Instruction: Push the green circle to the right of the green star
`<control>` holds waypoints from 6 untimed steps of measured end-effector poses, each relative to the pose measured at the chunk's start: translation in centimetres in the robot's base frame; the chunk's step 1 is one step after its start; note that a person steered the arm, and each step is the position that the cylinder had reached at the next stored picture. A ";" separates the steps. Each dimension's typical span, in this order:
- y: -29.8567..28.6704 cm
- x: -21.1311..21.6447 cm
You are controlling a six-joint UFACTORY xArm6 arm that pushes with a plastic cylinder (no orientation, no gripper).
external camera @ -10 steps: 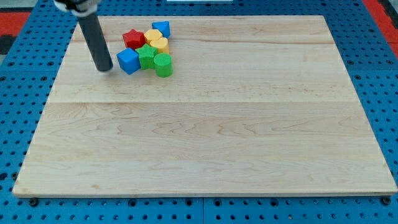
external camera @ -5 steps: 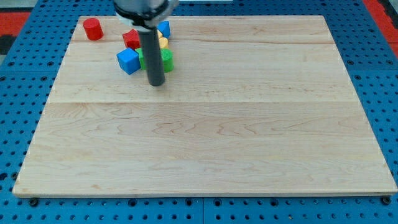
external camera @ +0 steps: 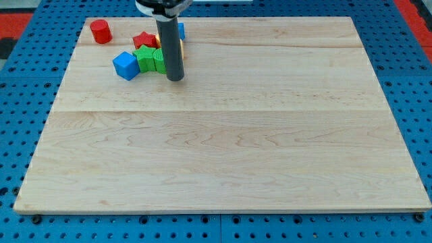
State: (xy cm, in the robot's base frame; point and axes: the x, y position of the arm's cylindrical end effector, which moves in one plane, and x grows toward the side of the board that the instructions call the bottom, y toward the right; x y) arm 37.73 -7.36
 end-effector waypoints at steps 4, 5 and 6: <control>-22.5 -10.9; -23.0 -14.8; -19.2 -15.9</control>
